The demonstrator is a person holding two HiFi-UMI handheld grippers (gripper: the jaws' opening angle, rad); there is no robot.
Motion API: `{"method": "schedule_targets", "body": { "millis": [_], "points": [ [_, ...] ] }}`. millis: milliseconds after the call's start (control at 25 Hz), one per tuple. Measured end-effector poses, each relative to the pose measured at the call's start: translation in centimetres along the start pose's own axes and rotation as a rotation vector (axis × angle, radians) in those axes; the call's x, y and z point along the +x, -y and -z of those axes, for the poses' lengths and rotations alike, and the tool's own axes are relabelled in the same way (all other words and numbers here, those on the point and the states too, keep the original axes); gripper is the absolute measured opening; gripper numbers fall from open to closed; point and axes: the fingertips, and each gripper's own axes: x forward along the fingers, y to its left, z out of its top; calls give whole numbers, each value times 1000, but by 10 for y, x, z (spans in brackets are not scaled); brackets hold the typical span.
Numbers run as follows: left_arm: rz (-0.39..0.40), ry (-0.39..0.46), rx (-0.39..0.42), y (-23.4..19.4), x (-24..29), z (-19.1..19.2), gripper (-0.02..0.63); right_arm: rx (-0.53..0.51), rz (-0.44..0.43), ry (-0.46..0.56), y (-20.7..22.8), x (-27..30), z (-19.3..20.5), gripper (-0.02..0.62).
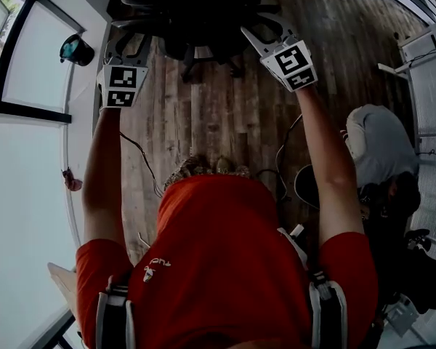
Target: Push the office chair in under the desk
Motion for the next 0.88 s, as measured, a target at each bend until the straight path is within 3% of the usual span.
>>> {"method": "schedule_targets", "body": {
  "millis": [240,440,880],
  "points": [
    [37,-146,213,-16,19,25,197,-129,-44,-141,24,10,25,221],
    [62,-241,340,-34,38,51,237,-211,-66,-263,41,21,45,247],
    [181,-393,541,-65,97,103,275,-346,-218,-481,68,62,109,268]
  ]
}}
